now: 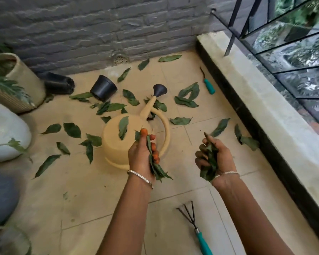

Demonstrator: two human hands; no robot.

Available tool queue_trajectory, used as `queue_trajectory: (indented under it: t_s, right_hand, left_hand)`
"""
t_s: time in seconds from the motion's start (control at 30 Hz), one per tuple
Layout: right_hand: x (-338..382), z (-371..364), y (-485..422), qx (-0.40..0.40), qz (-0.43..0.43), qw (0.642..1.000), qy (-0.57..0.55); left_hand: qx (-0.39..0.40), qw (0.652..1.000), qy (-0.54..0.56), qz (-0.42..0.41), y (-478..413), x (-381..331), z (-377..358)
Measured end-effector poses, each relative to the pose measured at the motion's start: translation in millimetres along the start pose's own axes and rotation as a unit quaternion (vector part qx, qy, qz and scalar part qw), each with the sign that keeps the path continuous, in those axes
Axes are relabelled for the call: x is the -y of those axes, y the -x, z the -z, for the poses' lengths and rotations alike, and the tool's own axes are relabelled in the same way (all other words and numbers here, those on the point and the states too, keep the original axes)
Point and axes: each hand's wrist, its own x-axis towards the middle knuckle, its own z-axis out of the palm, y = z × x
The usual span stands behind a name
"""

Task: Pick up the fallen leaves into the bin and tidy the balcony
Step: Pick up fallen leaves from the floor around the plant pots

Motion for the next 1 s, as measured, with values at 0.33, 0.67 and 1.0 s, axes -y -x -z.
queue_trajectory:
  t_s: [0.33,0.67,1.0]
  right_hand:
    - [114.7,-38.9,176.8,0.059,0.05,0.995,-0.062]
    - [120.3,-106.8,372.7,0.194,-0.103,0.962,-0.161]
    - [176.3,-280.7,638.5,0.182,-0.097,0.974,-0.094]
  left_hand:
    - [0.139,0.983,0.07,0.097,120.2,-46.9,-37.9]
    - [0.166,0.952,0.162,0.199,337.5,-149.8,-61.3]
    - [0.251,0.899,0.287,0.216,573.5,-297.5,-7.5]
